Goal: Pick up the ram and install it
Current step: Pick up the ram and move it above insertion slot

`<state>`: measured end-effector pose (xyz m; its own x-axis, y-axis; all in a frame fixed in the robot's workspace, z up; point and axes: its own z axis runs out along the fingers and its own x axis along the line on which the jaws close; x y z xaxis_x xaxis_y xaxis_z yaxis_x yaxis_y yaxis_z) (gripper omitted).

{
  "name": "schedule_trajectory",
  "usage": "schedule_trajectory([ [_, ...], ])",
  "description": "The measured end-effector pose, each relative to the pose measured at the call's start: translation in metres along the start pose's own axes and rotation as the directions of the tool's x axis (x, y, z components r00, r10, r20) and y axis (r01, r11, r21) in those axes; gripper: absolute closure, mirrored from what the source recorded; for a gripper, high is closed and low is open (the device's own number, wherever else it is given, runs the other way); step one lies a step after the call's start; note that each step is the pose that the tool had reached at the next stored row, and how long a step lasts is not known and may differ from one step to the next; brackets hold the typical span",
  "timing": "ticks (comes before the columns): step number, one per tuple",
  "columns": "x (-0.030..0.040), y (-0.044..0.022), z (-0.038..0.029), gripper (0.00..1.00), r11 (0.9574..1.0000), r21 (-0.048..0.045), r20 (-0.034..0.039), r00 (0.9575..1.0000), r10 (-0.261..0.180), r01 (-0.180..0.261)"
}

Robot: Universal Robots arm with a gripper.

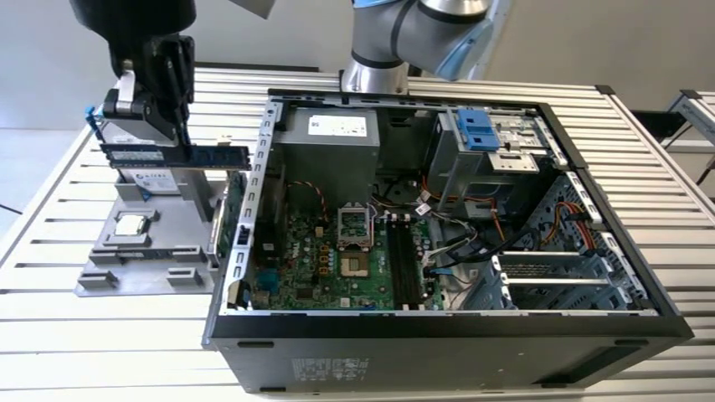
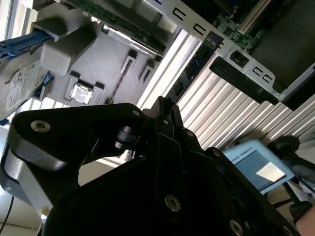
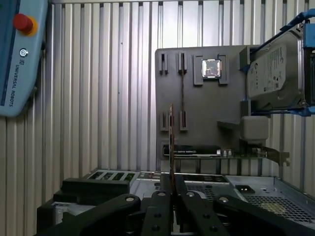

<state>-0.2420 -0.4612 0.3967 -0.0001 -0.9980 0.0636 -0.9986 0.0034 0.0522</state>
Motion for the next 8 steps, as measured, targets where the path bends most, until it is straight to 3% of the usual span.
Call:
schedule_trajectory([
  [8, -0.0009, -0.0165, 0.0022, 1.00, 1.0000, 0.0001, 0.0001, 1.0000, 0.000, 0.000],
])
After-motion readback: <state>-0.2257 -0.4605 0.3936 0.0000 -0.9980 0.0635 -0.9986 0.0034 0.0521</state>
